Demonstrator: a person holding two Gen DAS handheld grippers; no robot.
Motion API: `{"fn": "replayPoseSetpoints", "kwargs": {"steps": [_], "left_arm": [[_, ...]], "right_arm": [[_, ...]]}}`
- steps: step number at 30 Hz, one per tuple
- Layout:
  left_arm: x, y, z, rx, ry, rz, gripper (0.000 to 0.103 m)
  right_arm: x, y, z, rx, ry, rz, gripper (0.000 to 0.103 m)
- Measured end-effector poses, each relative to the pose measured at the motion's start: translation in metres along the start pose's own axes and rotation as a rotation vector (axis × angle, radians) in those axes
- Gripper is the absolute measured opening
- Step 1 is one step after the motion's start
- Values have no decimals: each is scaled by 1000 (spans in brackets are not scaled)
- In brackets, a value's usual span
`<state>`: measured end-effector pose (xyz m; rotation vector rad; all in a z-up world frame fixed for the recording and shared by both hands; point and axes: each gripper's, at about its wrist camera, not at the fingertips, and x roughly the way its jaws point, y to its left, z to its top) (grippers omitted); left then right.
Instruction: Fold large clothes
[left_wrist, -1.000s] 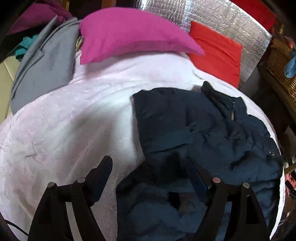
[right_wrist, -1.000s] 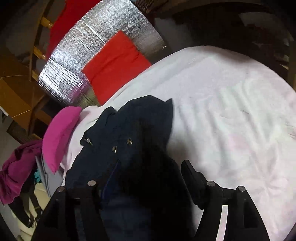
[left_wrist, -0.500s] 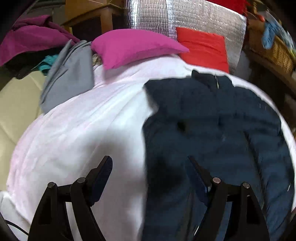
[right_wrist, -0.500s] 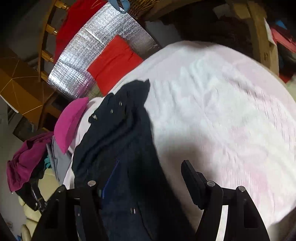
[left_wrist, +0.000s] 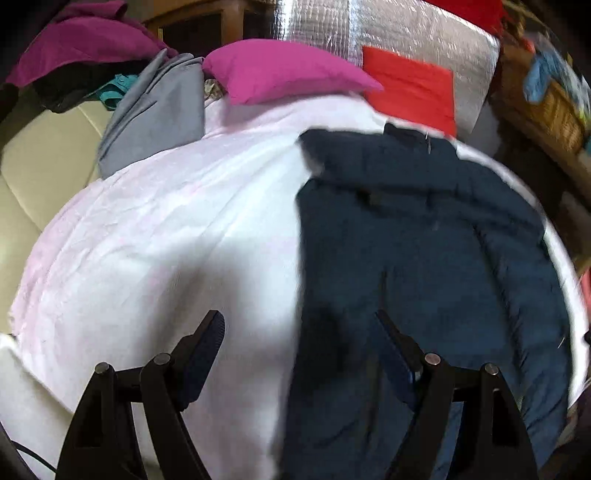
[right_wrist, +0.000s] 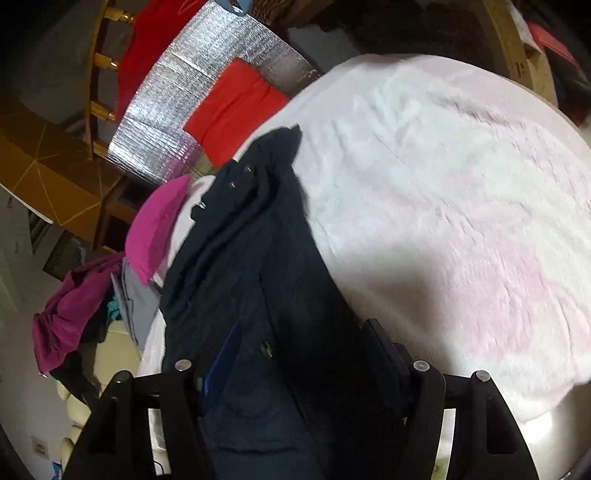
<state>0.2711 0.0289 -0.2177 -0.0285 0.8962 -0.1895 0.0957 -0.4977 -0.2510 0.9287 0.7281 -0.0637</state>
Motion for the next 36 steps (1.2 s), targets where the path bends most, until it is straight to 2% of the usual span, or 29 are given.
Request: {"fn": "replayPoseSetpoints", "kwargs": {"steps": [3,5,11,15,17,20,22,24,26,29,30,31,33,36], "left_arm": [[14,-6,35,-42,-4,-27,81],[30,-10,63,-87,-9,-49,81],[83,-16,123,-216,-13,-87,81],[117,-16,135,-253,28,-97,81],[130,-18,139,-248,70,-107,81],[141,-15,147,-259,80,-151,81],[147,-13,149,-267,90,-190,75],[157,-11,149,-277,114,-201,54],[168,-11,146,-287,143,-217,43],[177,-15,144,-278,146,-238,30],[177,-16,144,-270,143,-234,26],[176,-18,144,-267,139,-230,24],[172,-19,146,-256,127,-223,17],[167,-23,146,-218,118,-192,16]], "right_arm": [[14,14,34,0,-14,15,71],[31,24,62,7,-26,24,77],[98,45,132,15,-30,-22,79],[148,47,170,34,-18,-52,79],[170,43,181,56,1,-62,79],[197,39,190,91,33,-56,79],[211,40,190,89,59,-42,79],[220,43,187,72,71,-53,78],[228,51,184,9,80,-106,62],[226,67,179,-75,59,-164,50],[224,73,179,-97,47,-182,39],[219,79,179,-119,30,-181,33],[203,92,178,-169,-35,-173,28],[198,95,173,-189,-86,-177,27]]}}
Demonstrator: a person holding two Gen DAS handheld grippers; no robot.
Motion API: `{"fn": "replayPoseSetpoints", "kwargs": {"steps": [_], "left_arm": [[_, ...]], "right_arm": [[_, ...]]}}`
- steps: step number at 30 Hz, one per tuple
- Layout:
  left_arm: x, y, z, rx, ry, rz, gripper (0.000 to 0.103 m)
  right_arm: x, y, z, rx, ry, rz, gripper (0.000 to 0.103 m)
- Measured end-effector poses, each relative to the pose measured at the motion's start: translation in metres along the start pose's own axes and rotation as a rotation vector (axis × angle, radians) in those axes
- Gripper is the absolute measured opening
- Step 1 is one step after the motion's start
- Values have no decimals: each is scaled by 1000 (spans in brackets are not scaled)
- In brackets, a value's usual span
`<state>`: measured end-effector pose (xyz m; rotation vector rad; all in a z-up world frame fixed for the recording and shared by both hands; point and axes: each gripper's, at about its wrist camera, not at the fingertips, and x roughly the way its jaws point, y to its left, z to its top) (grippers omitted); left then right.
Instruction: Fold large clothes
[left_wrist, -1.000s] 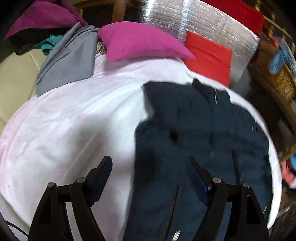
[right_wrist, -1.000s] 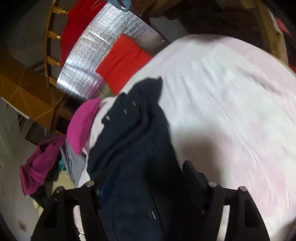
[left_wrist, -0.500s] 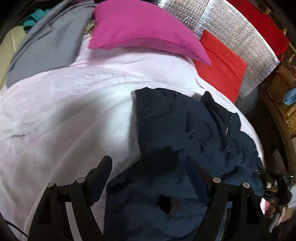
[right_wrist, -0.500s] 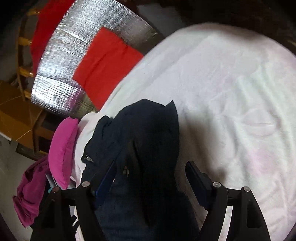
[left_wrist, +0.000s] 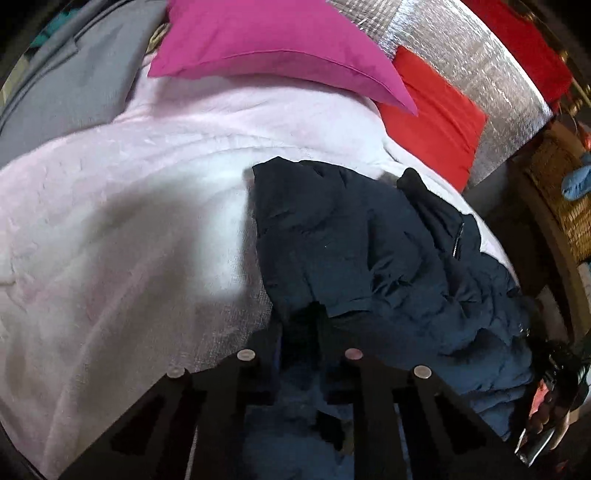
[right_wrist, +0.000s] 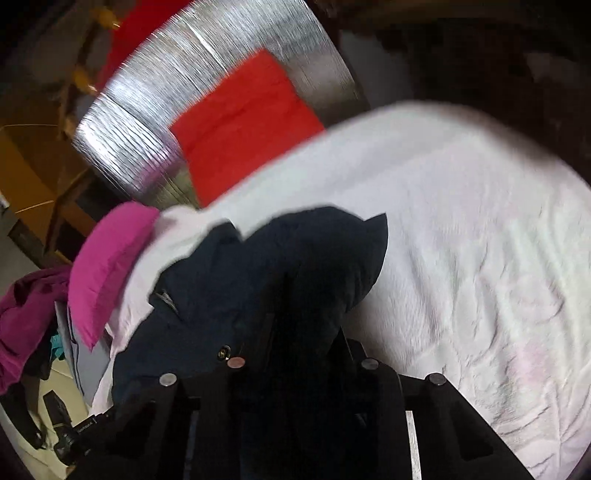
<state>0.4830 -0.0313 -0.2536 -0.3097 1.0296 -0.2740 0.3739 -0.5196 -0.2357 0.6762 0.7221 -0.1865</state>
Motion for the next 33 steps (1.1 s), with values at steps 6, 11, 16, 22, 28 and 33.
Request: {"fn": "replayPoseSetpoints", "kwargs": {"steps": [6,11,16,22,28,33], "left_arm": [[-11,-1,-2,14,41,46,46],[-41,14,1,-36,0,-11,74],[-31,21,0,-61,39,-63,78],[-9,-1,-9,44,63,-34,72],[-17,-9,-8,71,15,3,35],[-14,-6,-8,49,59,29,42]], "right_arm": [[4,-17,-8,97,89,10,33],[-32,-28,-6,171,20,89,89],[-27,-46,-6,204,63,60,89],[7,-37,-19,151,189,44,62],[-23,9,-19,-47,33,-29,32],[0,1,-29,-65,95,-117,33]]}}
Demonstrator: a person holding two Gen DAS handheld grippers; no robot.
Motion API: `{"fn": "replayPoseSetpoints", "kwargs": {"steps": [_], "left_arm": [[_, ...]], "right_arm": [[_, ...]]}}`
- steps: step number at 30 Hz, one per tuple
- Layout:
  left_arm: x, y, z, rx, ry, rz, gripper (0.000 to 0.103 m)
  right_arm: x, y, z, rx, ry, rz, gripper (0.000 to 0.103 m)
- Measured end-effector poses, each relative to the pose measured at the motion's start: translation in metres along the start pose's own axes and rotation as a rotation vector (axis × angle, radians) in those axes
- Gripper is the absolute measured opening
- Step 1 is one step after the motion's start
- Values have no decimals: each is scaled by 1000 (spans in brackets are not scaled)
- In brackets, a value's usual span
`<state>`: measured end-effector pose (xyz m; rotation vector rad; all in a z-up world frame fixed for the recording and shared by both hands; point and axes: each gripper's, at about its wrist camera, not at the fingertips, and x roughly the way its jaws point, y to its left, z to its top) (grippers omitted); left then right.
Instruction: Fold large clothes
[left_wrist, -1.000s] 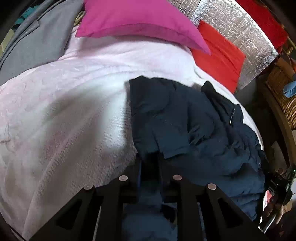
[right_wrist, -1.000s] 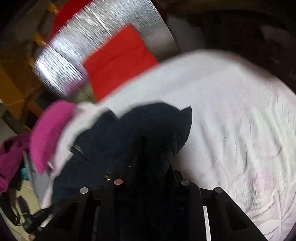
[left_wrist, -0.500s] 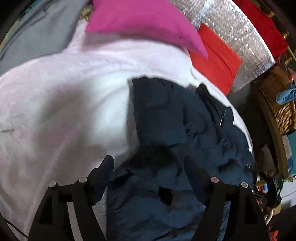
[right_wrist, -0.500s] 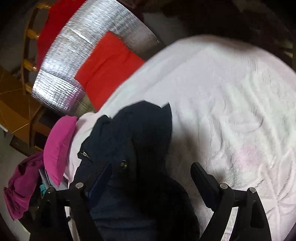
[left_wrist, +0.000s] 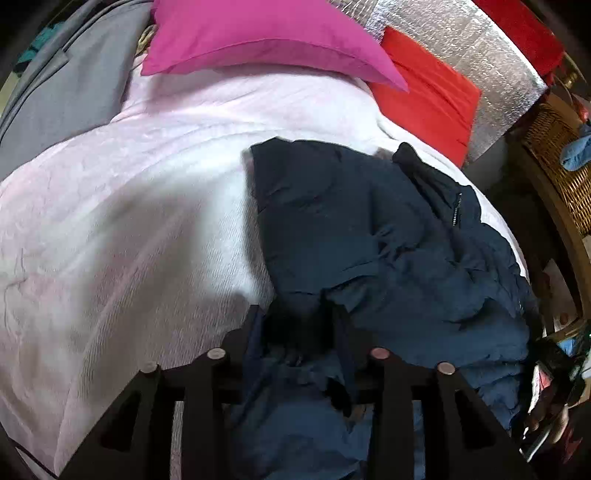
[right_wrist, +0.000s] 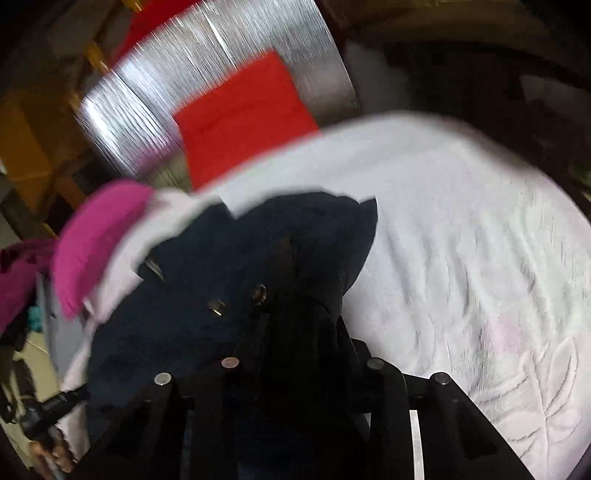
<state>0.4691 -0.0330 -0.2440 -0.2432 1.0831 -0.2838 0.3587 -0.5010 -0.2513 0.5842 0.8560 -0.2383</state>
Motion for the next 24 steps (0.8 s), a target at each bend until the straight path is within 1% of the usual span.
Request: {"fn": "replayPoseSetpoints", "kwargs": {"steps": [1,3,4,5,6,8,9,10,11,12,14,16,17,18,20,22,24], "left_arm": [[-3,-1,0,3,5,12,43],[-17,-2,-2,7,-5,27,50],[-26,-2,-3,4,-21,25,52],[-31,-2,-2,2,-34,19,56],[-39,-4,-3,1,-49,8,60],[-55,-9,-8,12,-68,-37,65],[-61,-12,-12,11,-70,-74,68],[-62,-15,-14,0,-65,-106,70],[-62,-18,-19,-17,-47,-145,72],[-60,-22,-22,-29,-22,-180,72],[-48,-31,-33,-57,35,-239,75],[-33,-38,-41,-86,104,-250,76],[-24,-41,-45,-97,148,-255,76],[-18,-41,-47,-122,172,-267,76],[-11,-38,-48,-178,178,-279,76],[-6,-33,-45,-233,168,-293,76],[0,-25,-41,-304,172,-317,77]], "right_arm": [[0,0,-1,8,-5,-3,37],[-19,-3,-2,54,-48,11,45],[-30,-5,-3,86,-70,38,62],[-38,-6,-1,106,-92,54,75],[-56,-8,-4,133,-146,68,76],[-75,-6,-9,146,-187,97,76],[-86,-4,-15,156,-183,149,76],[-89,-1,-18,167,-171,182,76],[-91,4,-26,196,-137,256,76],[-90,8,-32,218,-109,305,76],[-80,18,-42,250,-60,368,78],[-59,28,-56,289,32,408,80],[-45,34,-59,310,69,415,80],[-31,41,-61,337,99,419,80],[-9,46,-66,404,131,438,80],[4,48,-68,464,129,457,80],[16,50,-60,517,115,465,80]]}}
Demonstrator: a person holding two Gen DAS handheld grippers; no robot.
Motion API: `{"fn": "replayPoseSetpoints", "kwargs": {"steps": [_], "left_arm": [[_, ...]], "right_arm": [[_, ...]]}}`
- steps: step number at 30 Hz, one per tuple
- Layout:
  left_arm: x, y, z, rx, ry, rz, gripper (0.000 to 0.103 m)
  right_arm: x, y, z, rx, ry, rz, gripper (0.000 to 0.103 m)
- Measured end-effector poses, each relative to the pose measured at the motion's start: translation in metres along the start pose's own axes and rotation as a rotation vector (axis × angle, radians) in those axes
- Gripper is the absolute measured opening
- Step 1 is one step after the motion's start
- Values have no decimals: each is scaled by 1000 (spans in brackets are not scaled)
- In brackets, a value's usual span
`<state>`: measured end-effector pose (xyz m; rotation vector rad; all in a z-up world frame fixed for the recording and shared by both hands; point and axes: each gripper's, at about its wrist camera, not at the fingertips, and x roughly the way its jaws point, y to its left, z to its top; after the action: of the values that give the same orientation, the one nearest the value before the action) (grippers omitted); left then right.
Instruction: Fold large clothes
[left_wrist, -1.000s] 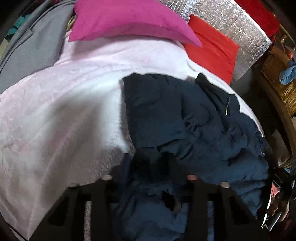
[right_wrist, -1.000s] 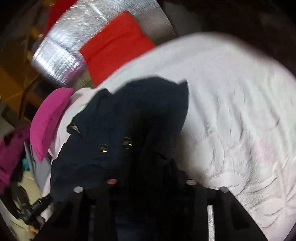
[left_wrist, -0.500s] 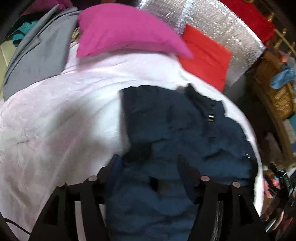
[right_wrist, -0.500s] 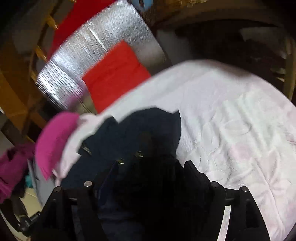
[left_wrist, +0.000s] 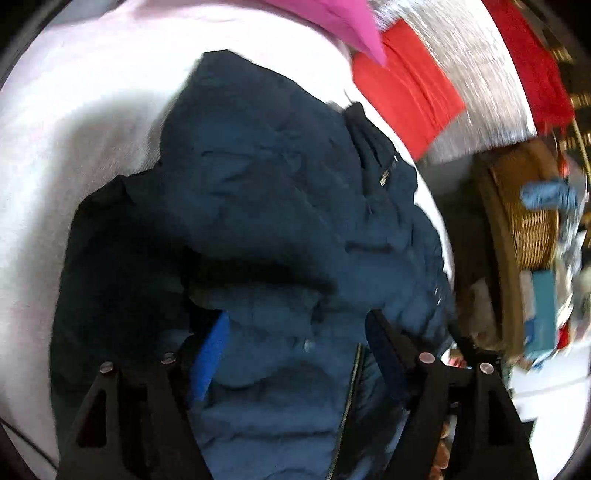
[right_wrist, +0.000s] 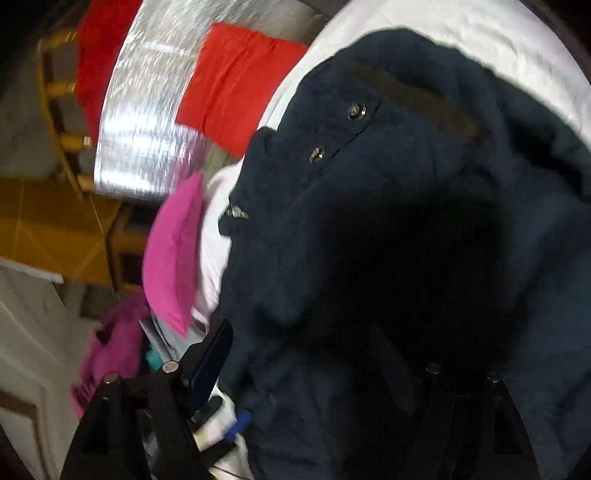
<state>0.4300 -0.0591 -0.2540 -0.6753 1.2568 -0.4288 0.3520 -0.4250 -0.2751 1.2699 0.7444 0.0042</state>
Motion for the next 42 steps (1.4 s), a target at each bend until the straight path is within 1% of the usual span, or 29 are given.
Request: {"fn": "replayPoseSetpoints", "kwargs": {"steps": [1,4,6,7,8,10,11,12,14,15,16,17,18,19,21,22,23,24,25,26,28,30,32,34,36,38,40,41,42], "left_arm": [[0,3,3,-32,-4,-18,77],[0,8,11,-71,-26,-61,77],[0,12,17,-106,-45,-105,77],[0,14,19,-119,-53,-122,77],[0,18,21,-134,-61,-138,76],[-2,21,22,-143,-88,-150,70],[-2,18,21,-137,-107,-148,56],[-5,17,22,-119,-128,-148,49],[-5,14,23,-91,-150,-164,49],[-4,13,22,-73,-155,-146,49],[1,12,22,-61,-147,-116,49],[8,12,22,-50,-125,-72,49],[13,13,21,-45,-106,-35,49],[14,13,21,-45,-99,-26,49],[12,11,23,-44,-94,-14,51],[8,10,22,-40,-97,-4,51],[4,9,22,-36,-101,13,54],[1,8,22,-32,-110,39,58],[-2,6,22,-25,-120,66,61],[-6,4,21,-14,-132,98,63],[-17,3,18,11,-147,134,63],[-27,4,14,15,-143,135,66],[-34,5,13,10,-147,119,67],[-44,7,12,14,-181,126,67],[-61,18,16,33,-244,162,67],[-75,19,23,62,-330,222,69],[-80,24,31,80,-386,280,73],[-83,29,34,79,-384,290,74],[-76,32,40,70,-364,294,74]], "right_arm": [[5,3,3,10,-5,-4,80],[15,5,9,62,-18,3,81],[23,9,16,67,-31,-10,81],[26,11,18,68,-42,-21,77],[25,11,18,54,-49,-42,60],[18,10,17,3,-57,-83,37],[16,12,16,-27,-69,-86,32],[12,16,13,-56,-87,-85,30],[3,26,8,-133,-127,-90,28],[2,32,5,-178,-144,-90,27],[5,31,5,-193,-137,-106,27],[10,26,5,-190,-123,-127,27],[18,16,7,-161,-77,-164,27],[26,13,9,-146,-64,-161,27],[20,6,9,-126,-46,-112,28],[17,5,9,-114,-39,-94,31],[11,3,8,-99,-25,-76,34],[7,1,9,-94,-15,-73,40],[0,-1,9,-90,-13,-73,58],[-10,-3,9,-91,-26,-67,68],[-30,-6,9,-98,-53,-55,69],[-51,-11,11,-94,-76,-44,70],[-63,-14,17,-71,-109,-55,71],[-76,-21,24,-37,-137,-59,71],[-98,-27,30,-17,-198,-67,71],[-114,-28,35,-47,-257,-106,71],[-118,-29,47,-74,-306,-176,71],[-116,-32,55,-74,-309,-205,71],[-112,-34,63,-74,-302,-231,71]]}}
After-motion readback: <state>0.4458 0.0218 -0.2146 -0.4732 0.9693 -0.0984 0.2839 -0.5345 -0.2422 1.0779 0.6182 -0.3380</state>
